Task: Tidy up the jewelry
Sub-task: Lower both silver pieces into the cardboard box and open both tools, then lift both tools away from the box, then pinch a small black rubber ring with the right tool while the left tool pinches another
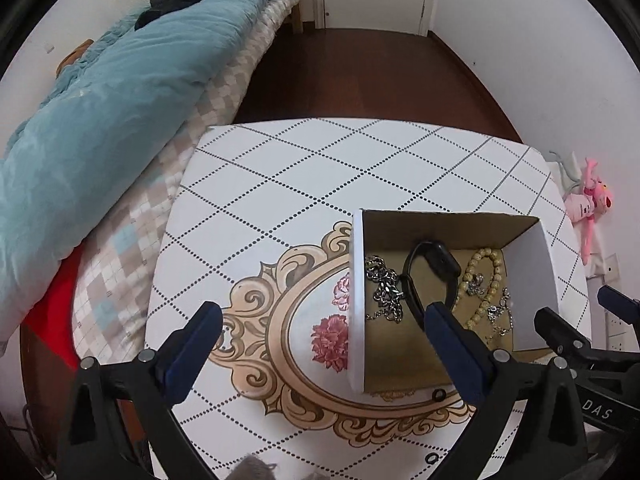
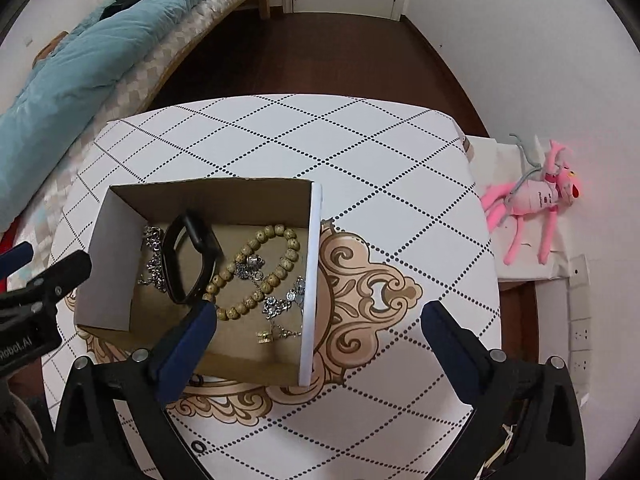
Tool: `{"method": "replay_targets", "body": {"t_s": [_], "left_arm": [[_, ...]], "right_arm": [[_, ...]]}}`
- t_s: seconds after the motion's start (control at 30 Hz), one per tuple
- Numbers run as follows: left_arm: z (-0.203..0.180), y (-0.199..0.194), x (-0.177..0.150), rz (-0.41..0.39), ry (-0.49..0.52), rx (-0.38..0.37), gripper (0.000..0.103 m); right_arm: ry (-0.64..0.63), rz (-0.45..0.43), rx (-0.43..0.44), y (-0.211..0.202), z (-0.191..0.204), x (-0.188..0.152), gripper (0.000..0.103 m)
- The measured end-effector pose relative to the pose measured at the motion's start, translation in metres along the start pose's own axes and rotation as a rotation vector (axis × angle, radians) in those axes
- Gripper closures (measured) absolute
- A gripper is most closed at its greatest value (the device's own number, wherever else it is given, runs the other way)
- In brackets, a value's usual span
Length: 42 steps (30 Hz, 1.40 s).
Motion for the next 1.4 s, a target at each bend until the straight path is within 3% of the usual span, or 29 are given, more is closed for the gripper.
{"method": "replay_targets", "body": {"t_s": [0.37,0.73,0.9,1.13,1.27,1.4], "left_arm": [[0.006,-0.06,-0.012,-0.13,-0.015,0.005,0.0],[0.003,-0.094,-0.047,-0.169,-0.013,-0.028,0.0],[0.01,-0.063,-0.08,-0.081,0.006,0.007,0.0],[0.039,-0.001,-0.136,0.103,0.02,0.067,0.0],[0.052,0.015,-0.152,0.144,0.009,0.091,0.0],[0.059,0.02,-0.16,0.153,0.005,0.104,0.0]], "right_arm": [[0.016,-0.116,-0.014,-0.063,0.005,-0.009,0.0],[0.045,-0.168,-0.016,-0.098,-0.001,-0.045,0.0],[0.04,-0.139,0.035,-0.09,0.007,-0.071,0.0],[0.012,-0.041,0.122,-0.033,0.047,-0.122,0.001],[-0.007,0.0,0.171,-0.006,0.074,-0.14,0.017],[-0.039,0.011,0.182,0.011,0.095,-0.147,0.04]]}}
Point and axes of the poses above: each gripper's, at about its wrist camera, not at the fingertips, and y roughly the way its jaws point, z to its left, x to its top, the point moved 4 cm from there along y, roughly the way its jaws point, and after that the axes turned 5 degrees about -y, right-handed, at the moved point
